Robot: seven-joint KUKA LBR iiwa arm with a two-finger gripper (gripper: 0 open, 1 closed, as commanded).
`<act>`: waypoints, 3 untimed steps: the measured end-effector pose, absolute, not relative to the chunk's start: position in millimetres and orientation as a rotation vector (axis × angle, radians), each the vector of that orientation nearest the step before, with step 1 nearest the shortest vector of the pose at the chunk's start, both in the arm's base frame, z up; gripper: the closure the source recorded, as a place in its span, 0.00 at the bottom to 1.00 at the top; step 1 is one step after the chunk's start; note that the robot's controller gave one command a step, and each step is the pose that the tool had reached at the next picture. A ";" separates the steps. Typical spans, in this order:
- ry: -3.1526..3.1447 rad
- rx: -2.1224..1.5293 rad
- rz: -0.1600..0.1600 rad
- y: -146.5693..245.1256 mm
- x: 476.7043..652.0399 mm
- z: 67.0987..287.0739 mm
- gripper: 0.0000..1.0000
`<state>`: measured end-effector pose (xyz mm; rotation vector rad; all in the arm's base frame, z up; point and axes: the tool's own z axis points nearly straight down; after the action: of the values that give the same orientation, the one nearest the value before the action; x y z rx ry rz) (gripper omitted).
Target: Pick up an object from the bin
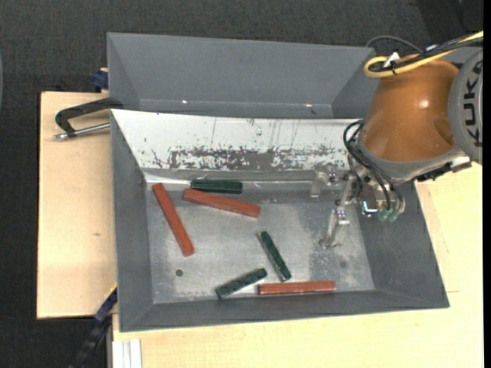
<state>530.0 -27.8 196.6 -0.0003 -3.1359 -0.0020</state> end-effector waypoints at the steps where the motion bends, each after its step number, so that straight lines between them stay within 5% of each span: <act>1: -3.145 0.001 -0.001 -27.8 531.7 201.2 0.00; 3: -3.132 -0.186 -0.002 -8.5 505.8 88.7 0.00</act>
Offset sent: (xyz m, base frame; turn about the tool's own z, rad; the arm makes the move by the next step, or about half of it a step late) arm -0.0382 0.0299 -0.1266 -0.0340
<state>505.8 -8.5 88.7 -0.1861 -3.1318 -0.0022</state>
